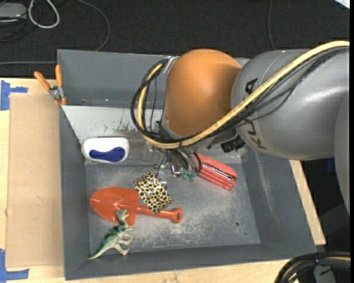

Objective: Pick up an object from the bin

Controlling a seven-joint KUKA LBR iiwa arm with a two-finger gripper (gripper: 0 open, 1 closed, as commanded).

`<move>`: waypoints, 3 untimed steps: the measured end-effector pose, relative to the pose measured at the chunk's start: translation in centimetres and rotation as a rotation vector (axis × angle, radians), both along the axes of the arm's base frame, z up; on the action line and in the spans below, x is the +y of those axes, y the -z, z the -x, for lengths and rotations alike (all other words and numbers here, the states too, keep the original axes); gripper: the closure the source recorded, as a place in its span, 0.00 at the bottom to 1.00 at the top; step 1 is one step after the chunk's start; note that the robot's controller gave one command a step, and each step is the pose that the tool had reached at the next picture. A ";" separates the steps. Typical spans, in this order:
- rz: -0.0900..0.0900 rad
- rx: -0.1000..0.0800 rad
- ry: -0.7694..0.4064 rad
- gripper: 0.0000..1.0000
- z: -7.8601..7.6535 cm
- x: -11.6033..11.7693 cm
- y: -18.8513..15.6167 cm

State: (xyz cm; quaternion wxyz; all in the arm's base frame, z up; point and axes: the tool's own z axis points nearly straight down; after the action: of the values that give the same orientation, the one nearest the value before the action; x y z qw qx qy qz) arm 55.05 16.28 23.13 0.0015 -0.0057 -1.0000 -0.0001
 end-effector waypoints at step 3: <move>0.000 0.003 -0.064 1.00 1.4 -1.9 6.3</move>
Offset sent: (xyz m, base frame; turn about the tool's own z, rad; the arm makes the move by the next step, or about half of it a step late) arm -0.0134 -0.0188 -0.0612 -0.0668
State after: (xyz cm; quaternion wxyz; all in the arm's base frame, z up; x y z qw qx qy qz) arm 53.68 14.35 16.87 0.0032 0.0264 -0.9996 0.0002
